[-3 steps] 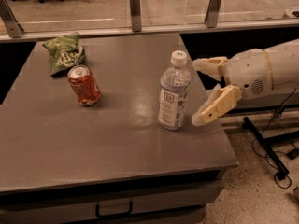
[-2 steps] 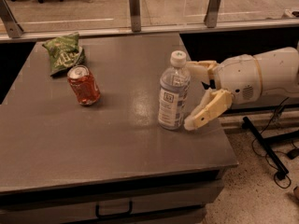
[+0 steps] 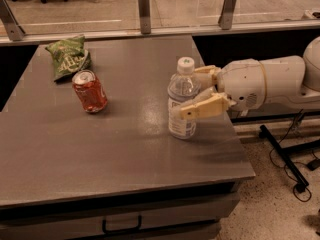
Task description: Pick blue plastic bottle
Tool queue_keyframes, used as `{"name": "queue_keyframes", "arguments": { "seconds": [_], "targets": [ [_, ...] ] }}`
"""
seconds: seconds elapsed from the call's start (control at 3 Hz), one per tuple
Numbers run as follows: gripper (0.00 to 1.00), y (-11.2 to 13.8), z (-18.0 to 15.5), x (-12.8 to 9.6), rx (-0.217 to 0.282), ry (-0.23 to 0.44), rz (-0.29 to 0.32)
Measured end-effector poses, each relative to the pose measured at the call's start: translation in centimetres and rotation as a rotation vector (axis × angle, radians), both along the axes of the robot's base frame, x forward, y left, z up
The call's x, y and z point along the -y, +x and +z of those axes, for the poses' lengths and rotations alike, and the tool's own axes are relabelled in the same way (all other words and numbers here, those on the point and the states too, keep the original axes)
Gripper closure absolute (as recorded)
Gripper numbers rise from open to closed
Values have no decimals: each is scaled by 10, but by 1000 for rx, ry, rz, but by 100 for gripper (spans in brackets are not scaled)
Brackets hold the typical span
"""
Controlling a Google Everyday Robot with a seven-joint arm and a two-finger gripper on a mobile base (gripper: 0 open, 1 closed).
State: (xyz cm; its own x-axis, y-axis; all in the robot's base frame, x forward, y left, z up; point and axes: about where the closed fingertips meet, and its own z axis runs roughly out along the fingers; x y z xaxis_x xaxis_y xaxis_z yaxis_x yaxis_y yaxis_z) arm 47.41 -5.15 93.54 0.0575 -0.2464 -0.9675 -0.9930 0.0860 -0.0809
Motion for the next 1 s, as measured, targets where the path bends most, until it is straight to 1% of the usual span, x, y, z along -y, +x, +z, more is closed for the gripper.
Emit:
{"name": "queue_keyframes", "arguments": {
  "seconds": [0.33, 0.67, 1.0],
  "targets": [
    [65, 4, 13, -12, 26, 30, 20],
    [87, 7, 48, -15, 62, 63, 42],
    [100, 9, 95, -14, 84, 69, 52]
  ]
}}
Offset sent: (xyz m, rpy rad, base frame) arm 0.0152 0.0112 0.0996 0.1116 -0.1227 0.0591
